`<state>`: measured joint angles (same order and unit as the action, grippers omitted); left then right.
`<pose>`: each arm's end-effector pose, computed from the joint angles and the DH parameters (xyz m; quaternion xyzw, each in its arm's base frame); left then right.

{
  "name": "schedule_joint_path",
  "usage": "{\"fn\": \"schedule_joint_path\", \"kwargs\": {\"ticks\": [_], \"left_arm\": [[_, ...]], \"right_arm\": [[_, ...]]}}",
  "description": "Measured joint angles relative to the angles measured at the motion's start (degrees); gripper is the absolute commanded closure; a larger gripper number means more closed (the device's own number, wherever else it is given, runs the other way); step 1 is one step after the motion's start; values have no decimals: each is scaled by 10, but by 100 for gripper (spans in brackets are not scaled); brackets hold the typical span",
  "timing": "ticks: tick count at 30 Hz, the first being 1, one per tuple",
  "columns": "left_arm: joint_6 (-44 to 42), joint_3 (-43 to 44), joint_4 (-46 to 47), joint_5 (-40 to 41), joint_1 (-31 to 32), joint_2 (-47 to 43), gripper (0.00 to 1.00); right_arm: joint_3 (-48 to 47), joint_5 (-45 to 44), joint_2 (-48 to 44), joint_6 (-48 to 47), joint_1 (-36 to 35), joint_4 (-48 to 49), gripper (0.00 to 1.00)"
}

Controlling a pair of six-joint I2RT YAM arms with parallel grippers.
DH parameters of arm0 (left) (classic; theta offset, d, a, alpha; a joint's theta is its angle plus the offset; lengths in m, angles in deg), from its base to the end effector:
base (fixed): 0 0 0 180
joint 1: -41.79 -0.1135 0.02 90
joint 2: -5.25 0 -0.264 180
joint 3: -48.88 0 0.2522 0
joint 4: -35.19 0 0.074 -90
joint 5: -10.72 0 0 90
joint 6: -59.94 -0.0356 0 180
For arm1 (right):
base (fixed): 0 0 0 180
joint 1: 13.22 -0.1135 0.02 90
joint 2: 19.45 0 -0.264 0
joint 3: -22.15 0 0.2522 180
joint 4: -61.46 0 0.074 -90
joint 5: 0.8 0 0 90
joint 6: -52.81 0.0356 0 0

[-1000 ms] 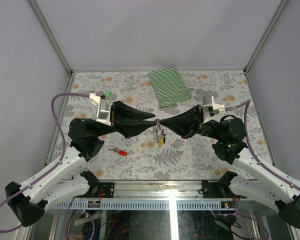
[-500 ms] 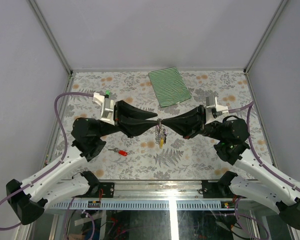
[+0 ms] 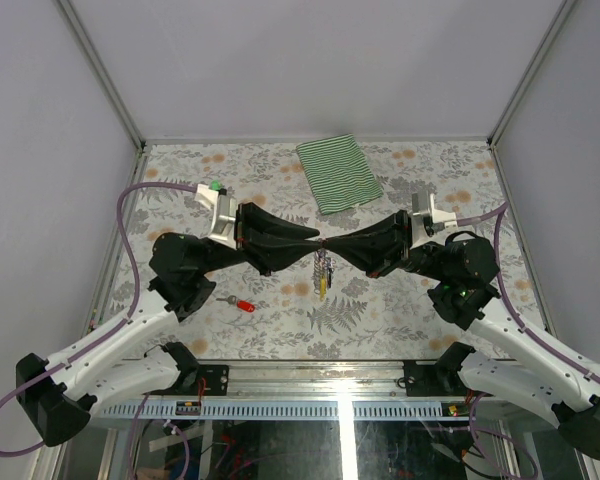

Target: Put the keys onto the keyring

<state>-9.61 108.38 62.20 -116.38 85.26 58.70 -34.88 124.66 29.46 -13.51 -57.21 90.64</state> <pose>0.1299 -0.1528 0.4080 0.3642 0.3870 -0.5698 0.6268 0.1138 0.1385 0.4105 -0.3432 0.3680 0.5875 0.6337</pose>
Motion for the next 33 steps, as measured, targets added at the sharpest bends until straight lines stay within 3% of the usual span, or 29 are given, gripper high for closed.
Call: {"fn": "schedule_joint_path", "kwargs": {"ticks": [5, 8, 11, 19, 25, 28, 33], "left_arm": [[-1, -3, 0, 0, 0, 0, 75], [-2, -3, 0, -1, 1, 0, 81], [-5, -3, 0, -3, 3, 0, 94], [-7, -3, 1, -7, 4, 0, 100], [-32, 11, -50, -20, 4, -5, 100], [-76, 49, -143, -34, 4, -6, 100], [-171, 147, -346, -52, 4, -3, 100]], "right_arm": [[0, 0, 0, -2, 0, 0, 100], [0, 0, 0, -3, 0, 0, 100], [0, -1, 0, -5, 0, 0, 100], [0, -4, 0, -11, 0, 0, 100], [-3, 0, -6, -29, 0, -30, 77], [-26, 3, -20, -63, 0, -93, 64], [-85, 15, -55, -131, 0, -221, 51]]}}
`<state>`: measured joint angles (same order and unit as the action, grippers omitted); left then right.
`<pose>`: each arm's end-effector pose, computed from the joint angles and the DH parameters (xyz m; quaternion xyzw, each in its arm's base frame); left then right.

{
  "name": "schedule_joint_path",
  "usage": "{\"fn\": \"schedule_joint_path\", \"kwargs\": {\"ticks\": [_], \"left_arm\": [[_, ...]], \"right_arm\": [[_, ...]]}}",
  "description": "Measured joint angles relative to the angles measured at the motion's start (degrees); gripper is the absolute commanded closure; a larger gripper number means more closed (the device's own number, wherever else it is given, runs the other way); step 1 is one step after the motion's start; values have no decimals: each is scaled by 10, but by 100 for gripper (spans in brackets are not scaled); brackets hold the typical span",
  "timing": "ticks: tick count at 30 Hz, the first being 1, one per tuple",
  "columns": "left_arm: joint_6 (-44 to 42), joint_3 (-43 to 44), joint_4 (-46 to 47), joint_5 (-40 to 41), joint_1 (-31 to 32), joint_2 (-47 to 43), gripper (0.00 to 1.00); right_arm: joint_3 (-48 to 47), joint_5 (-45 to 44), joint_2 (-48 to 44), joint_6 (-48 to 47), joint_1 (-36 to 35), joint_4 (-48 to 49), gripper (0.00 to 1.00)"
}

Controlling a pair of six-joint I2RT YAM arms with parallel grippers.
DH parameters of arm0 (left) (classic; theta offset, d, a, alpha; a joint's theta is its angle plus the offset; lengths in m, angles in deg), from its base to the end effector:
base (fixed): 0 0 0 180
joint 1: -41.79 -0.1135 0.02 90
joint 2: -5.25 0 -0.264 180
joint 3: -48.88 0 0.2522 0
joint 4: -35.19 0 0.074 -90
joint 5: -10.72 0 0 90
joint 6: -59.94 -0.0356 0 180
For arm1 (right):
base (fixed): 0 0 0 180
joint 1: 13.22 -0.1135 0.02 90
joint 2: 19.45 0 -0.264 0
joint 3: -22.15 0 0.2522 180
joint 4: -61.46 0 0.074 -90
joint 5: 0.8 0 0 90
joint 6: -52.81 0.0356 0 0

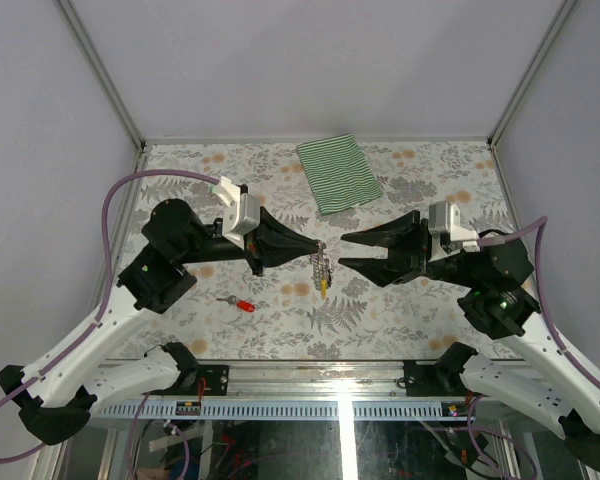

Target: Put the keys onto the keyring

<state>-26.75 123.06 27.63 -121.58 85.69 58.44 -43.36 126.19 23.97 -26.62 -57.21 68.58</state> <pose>0.1238 -0.1524 0.4385 0.4661 0.4437 -0.4980 0.5813 0.0940 0.1205 0.4398 -0.4000 0.3809 0.5176 0.6535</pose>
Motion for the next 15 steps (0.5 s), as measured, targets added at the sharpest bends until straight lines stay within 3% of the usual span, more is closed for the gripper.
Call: {"fn": "schedule_joint_path", "kwargs": {"ticks": [8, 15], "left_arm": [[-139, 176, -317, -14, 0, 64, 100], [-217, 261, -524, 5, 0, 135, 100]], "right_arm": [[-25, 1, -2, -67, 0, -147, 50], [-34, 2, 49, -76, 0, -213, 51]]}}
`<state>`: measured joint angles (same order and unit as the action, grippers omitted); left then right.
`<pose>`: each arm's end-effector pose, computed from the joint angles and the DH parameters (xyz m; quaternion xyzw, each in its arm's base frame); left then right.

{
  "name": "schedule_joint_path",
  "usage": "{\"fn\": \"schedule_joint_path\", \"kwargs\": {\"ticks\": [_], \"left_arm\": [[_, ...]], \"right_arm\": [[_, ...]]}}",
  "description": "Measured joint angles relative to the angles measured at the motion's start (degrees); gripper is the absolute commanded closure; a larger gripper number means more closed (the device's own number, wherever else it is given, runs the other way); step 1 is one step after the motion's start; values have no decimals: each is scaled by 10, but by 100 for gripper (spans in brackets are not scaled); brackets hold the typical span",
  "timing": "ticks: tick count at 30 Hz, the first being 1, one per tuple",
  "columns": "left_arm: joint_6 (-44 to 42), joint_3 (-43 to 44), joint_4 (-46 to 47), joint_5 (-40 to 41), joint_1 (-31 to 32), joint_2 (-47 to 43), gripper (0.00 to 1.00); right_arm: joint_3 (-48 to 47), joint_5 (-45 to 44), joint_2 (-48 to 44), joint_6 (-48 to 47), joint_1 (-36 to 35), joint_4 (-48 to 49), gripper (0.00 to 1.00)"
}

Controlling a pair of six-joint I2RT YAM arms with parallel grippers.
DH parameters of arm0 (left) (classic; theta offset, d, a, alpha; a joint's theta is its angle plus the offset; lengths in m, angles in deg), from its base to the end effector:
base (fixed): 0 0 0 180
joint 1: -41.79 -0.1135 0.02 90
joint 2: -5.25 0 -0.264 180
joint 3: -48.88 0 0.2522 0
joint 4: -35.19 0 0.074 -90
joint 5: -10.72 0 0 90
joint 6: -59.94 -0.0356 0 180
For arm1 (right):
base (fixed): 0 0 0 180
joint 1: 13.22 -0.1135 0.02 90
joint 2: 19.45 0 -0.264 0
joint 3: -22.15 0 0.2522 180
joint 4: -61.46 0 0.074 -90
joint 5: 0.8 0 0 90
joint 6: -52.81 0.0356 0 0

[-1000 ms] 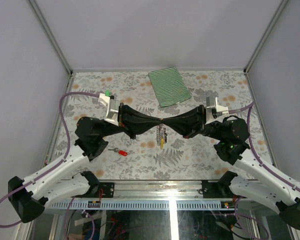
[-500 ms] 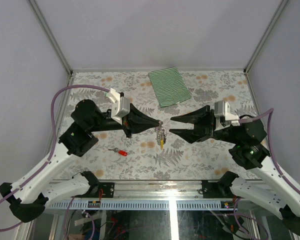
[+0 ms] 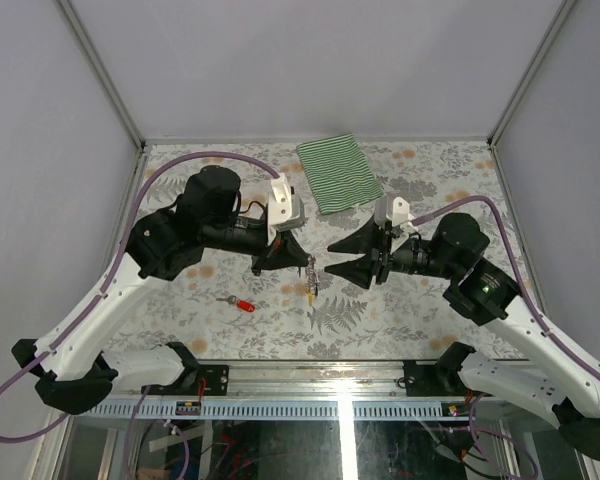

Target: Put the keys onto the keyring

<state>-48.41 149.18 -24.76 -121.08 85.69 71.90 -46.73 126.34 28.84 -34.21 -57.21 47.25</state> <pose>0.1388 -0.1665 0.4511 0.5713 0.5820 -0.4045 0.4138 0.1161 0.1420 0.4107 -0.4437 0.5088 0.4763 0.5634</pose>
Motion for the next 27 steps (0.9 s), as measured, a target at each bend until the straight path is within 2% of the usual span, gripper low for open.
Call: {"fn": "schedule_joint_path", "kwargs": {"ticks": [5, 12, 17, 27], "left_arm": [[-21, 15, -61, 5, 0, 6, 100], [-30, 19, -80, 5, 0, 6, 100], [-32, 19, -81, 5, 0, 6, 100], [-35, 19, -83, 8, 0, 6, 100]], "right_arm": [[2, 15, 9, 23, 0, 37, 54], [3, 52, 56, 59, 0, 99, 56], [3, 87, 80, 69, 0, 106, 63], [3, 121, 95, 82, 0, 107, 69]]}}
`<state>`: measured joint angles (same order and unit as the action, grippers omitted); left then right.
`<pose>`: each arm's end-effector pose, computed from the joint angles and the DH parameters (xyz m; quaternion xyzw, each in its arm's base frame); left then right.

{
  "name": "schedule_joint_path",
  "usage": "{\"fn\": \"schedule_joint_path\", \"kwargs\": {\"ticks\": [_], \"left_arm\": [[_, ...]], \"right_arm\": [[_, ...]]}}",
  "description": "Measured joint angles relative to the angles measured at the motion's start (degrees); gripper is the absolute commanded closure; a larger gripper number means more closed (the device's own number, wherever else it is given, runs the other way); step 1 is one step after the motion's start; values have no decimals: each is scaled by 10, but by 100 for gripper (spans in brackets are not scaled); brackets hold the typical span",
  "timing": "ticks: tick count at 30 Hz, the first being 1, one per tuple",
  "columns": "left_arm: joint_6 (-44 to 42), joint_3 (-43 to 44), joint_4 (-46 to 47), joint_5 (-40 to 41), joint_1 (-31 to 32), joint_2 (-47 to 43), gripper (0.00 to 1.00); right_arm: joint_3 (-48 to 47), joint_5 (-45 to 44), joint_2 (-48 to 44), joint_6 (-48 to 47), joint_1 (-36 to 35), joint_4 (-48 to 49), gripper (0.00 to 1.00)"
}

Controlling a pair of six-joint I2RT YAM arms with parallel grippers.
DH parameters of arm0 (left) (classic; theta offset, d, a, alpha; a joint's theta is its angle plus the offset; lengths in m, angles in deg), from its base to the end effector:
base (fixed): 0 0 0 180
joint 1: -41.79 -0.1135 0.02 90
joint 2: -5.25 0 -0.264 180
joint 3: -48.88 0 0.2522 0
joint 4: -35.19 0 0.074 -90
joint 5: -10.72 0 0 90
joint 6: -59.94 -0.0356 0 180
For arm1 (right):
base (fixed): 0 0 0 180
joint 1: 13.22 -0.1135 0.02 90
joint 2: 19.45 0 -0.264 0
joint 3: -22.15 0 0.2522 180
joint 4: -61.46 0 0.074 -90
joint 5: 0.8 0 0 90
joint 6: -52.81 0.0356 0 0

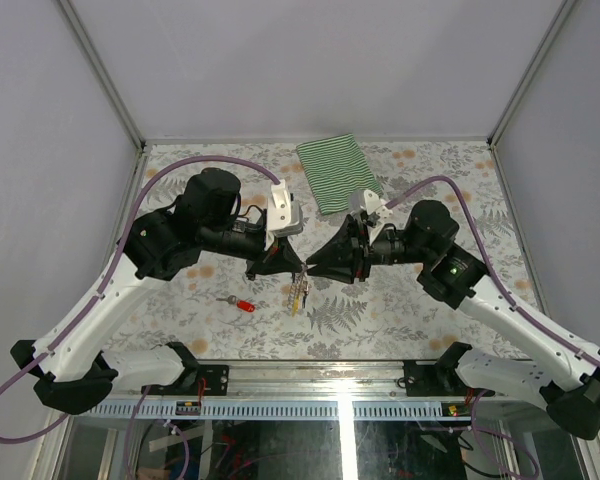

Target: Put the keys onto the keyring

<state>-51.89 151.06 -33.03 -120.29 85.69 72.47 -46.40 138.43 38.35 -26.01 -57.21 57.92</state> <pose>0.1343 -0.1616 0.4461 0.5870 0.6019 -0.3877 0.3778 0.1421 0.1747 0.3961 -0.4695 0.4884 0.5599 0.4769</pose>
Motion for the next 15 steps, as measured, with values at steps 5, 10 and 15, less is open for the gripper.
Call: {"fn": "schedule_joint_path", "kwargs": {"ticks": [5, 10, 15], "left_arm": [[0, 0, 0, 0, 0, 0, 100], [0, 0, 0, 0, 0, 0, 100], [0, 0, 0, 0, 0, 0, 100]], "right_arm": [[0, 0, 9, 4, 0, 5, 71], [0, 0, 14, 5, -1, 8, 74], [0, 0, 16, 6, -2, 9, 76]]}}
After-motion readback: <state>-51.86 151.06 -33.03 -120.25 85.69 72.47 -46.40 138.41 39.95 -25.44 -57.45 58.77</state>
